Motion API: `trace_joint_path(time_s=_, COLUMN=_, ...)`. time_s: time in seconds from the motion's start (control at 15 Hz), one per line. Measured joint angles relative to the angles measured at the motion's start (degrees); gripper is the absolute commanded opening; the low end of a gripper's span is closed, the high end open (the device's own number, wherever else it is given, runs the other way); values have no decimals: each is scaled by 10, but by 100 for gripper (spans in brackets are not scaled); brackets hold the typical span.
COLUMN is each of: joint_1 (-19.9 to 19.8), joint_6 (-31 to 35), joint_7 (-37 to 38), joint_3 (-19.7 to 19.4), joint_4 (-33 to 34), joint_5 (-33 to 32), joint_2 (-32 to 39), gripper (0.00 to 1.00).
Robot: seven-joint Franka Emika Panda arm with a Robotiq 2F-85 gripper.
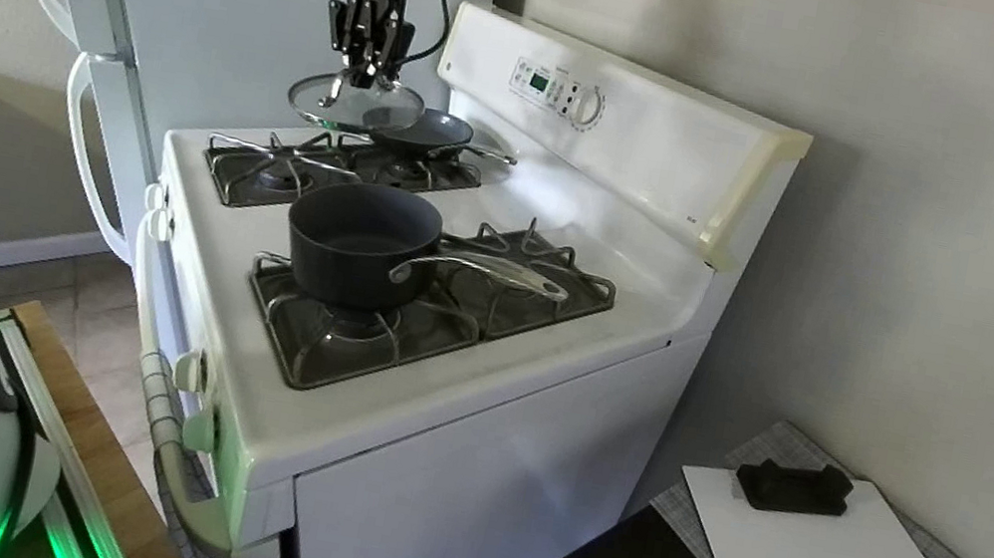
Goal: Put the lid on the pot
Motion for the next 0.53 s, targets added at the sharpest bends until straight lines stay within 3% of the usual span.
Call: trace_joint_path(time_s=0.53, joint_1=-43, joint_6=-8, joint_7=-55, joint_3=-32, joint_4=-43, joint_5=-19, joint_2=-28, gripper=0)
